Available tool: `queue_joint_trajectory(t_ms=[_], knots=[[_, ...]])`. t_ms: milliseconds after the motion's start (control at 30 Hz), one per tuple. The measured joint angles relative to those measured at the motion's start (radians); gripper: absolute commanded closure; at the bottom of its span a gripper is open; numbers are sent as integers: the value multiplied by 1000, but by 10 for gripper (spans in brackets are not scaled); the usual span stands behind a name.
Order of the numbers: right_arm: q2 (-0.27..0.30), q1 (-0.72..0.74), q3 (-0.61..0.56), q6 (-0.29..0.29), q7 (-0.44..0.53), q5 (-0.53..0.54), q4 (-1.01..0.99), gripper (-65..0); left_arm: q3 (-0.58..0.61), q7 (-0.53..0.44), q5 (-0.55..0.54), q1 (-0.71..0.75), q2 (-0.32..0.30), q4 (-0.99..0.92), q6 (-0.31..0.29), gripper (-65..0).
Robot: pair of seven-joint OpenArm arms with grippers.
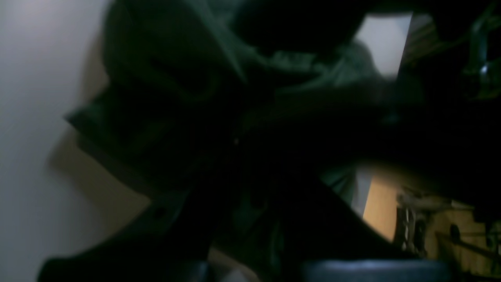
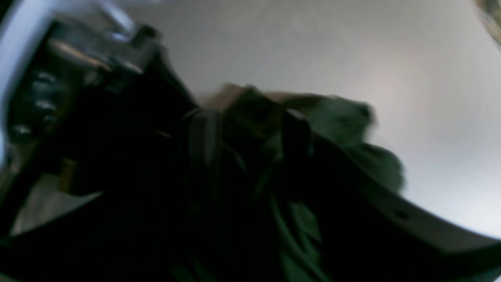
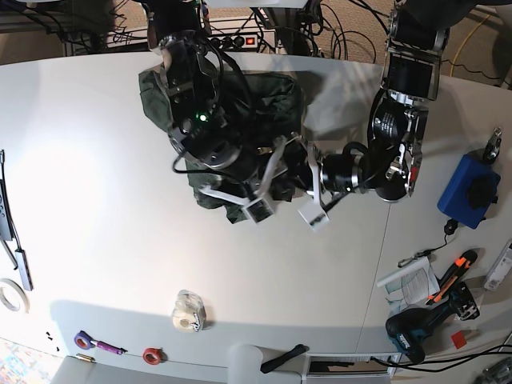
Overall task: Layout the t-shirt on the table in an organized manner, then fold the t-shirt properly
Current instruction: 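Fold the lifted end over the shirt toward the left gripper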
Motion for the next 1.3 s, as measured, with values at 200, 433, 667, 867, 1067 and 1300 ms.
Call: queue_joint_trajectory(t_ms=[200, 433, 667, 867, 1067, 1300], knots=[[-2, -106, 209, -10, 13, 51, 155, -331, -3, 0, -3, 0, -53, 2, 0, -54], [30, -206, 524, 20, 11, 299, 159, -368, -3, -24, -4, 0, -67, 2, 0, -54], [34, -259, 730, 121, -29, 541, 154, -368, -3, -24, -4, 0, -67, 2, 0, -54], [34, -270, 731, 156, -53, 609, 90, -368, -3, -39, -5, 0, -67, 2, 0, -54], [34, -270, 731, 186, -109, 651, 27, -367, -3, -39, -5, 0, -66, 2, 0, -54], [34, -269, 719, 224, -134, 713, 28, -367, -3, -39, -5, 0, -66, 2, 0, -54]])
